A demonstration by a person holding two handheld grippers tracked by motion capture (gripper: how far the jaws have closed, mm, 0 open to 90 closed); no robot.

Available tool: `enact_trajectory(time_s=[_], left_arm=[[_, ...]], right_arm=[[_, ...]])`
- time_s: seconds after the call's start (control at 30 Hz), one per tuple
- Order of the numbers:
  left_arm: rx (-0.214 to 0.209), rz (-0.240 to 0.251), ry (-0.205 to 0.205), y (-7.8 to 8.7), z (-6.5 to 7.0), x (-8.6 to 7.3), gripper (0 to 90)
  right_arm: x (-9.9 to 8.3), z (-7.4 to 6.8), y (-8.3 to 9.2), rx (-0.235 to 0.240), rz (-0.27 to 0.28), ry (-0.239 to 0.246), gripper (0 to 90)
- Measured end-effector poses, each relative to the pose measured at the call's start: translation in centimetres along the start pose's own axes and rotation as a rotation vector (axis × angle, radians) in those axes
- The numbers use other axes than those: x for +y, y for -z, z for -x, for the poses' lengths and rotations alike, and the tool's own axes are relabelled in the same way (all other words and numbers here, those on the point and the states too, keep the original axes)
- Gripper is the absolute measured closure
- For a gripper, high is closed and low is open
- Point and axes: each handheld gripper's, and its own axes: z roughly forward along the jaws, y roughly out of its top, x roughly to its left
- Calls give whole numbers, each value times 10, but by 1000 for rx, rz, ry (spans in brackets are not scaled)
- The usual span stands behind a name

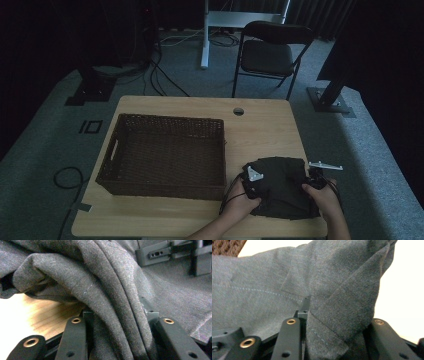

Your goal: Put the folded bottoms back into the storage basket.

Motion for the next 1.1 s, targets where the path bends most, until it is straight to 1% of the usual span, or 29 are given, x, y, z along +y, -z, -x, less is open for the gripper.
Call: enact_trajectory(time_s=[0.03,0.07,0.13,0.3,0.33,0.37,0.4,0.43,0.47,0.63,0.67,0.73,0.9,0.93,1.03,1.07,1.1], left_arm=[[1,1,-4,1,0,1,619],[2,0,-18,2,1,2,625],[0,-3,-34,5,3,6,637],[-8,-5,-43,11,6,13,639],[-14,0,-52,13,7,16,639],[-14,0,-52,13,7,16,639],[-13,-1,-68,15,8,19,639],[-14,0,-72,16,8,20,639],[-20,-1,-75,19,8,23,638],[-24,1,-83,26,10,30,638],[-31,5,-81,30,10,34,639],[-33,7,-80,33,11,37,638],[-36,13,-94,42,10,48,638],[-38,20,-99,46,10,52,638],[-38,28,-98,50,10,56,639],[-38,26,-106,52,10,59,639],[-38,32,-102,54,10,60,638]], right_arm=[[0,1,1,4,7,-13,634],[0,0,1,3,2,-15,638],[1,-1,6,11,10,-33,651],[3,-3,13,15,21,-31,659],[4,-4,18,20,37,-33,664],[4,-4,18,20,37,-33,664],[6,-6,24,30,49,-30,667],[6,-6,24,30,49,-30,667],[8,-7,27,35,53,-36,667],[12,-10,34,51,71,-32,670],[15,-10,37,71,86,-42,670],[16,-9,38,80,91,-50,670],[23,-15,46,92,116,-48,670],[27,-18,49,97,126,-46,670],[31,-20,53,103,136,-42,670],[33,-21,54,105,141,-44,670],[35,-22,56,109,142,-44,670]])
